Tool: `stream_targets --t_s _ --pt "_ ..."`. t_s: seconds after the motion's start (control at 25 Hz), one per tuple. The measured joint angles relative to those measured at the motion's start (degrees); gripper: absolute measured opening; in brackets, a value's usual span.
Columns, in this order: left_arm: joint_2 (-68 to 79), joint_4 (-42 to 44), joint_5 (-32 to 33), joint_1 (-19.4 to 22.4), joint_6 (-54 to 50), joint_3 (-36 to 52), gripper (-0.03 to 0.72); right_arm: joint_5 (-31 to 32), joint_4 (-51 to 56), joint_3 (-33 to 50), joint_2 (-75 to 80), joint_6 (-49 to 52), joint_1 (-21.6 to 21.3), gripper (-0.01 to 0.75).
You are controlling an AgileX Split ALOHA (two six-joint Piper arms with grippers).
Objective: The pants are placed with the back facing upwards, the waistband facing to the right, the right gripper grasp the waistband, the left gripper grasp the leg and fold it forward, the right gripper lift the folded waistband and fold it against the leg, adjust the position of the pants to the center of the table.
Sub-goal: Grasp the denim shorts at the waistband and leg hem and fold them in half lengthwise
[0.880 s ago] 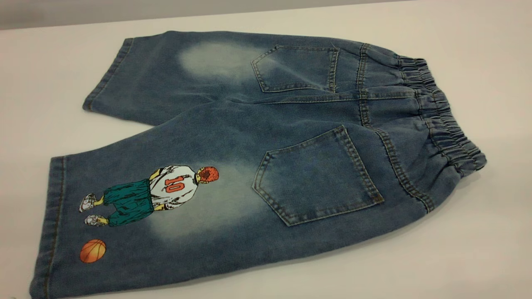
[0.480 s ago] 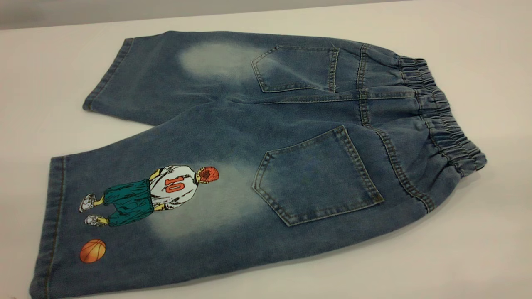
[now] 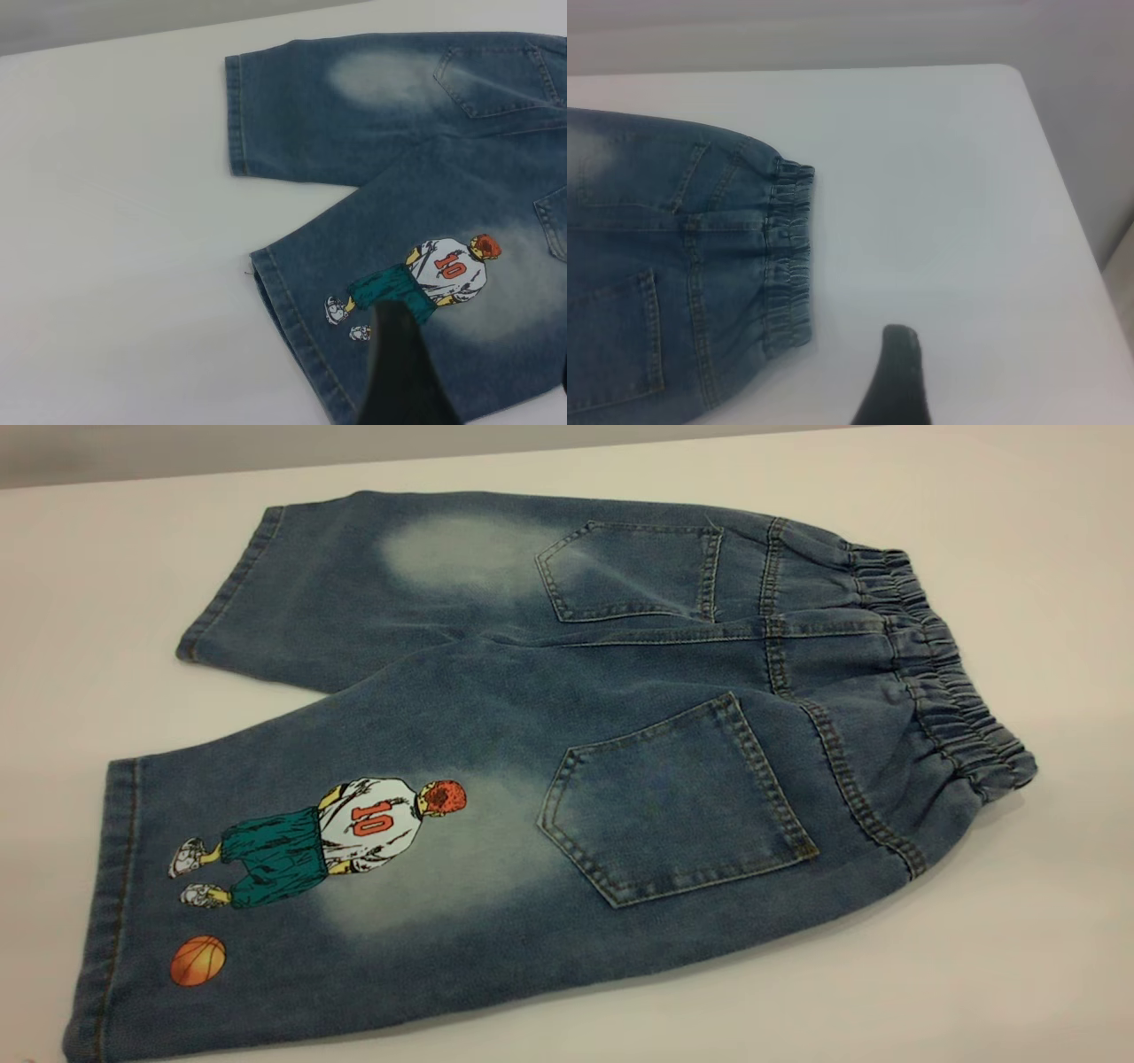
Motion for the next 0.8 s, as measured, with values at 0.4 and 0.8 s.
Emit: stream_targets --t_s 0.4,0.8 --pt "0.0 0.0 0.0 0.0 0.0 0.0 0.397 0.0 0.0 0.0 0.0 0.0 0.0 0.552" --pt "0.0 0.4 -0.7 0.0 0.0 0.0 0.397 0.0 0.0 0.0 0.0 0.0 0.0 0.552"
